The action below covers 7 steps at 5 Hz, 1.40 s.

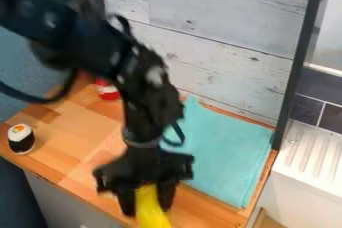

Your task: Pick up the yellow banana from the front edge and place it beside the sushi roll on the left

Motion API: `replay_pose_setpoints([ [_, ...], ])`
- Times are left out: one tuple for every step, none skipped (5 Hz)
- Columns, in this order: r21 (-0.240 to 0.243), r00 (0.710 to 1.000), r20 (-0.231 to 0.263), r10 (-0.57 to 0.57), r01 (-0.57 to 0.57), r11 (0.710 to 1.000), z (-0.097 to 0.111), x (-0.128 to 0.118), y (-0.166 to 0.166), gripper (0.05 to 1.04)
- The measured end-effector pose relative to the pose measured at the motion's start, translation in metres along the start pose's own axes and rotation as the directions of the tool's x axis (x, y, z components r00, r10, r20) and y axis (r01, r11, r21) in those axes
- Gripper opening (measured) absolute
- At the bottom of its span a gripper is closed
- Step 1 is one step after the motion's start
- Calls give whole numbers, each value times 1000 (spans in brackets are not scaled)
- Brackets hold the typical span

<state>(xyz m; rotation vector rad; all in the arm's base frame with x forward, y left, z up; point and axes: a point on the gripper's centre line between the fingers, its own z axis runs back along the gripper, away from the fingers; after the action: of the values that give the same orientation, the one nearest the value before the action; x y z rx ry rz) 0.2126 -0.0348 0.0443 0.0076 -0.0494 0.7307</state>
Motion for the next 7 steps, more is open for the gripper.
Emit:
replay_pose_setpoints([
  [10, 970, 44, -241, 241, 970, 44, 31, 7, 586],
  [36, 935, 98, -340, 338, 940, 72, 47, 22, 586],
  [64, 908, 139, -394, 389, 919, 81, 76, 53, 586],
  [75, 887, 168, -429, 423, 903, 77, 108, 77, 586],
  [54, 885, 198, -421, 419, 906, 59, 130, 90, 585],
  [36, 886, 168, -433, 434, 900, 26, 149, 87, 586],
  [26, 880, 155, -449, 451, 892, 7, 157, 85, 586],
])
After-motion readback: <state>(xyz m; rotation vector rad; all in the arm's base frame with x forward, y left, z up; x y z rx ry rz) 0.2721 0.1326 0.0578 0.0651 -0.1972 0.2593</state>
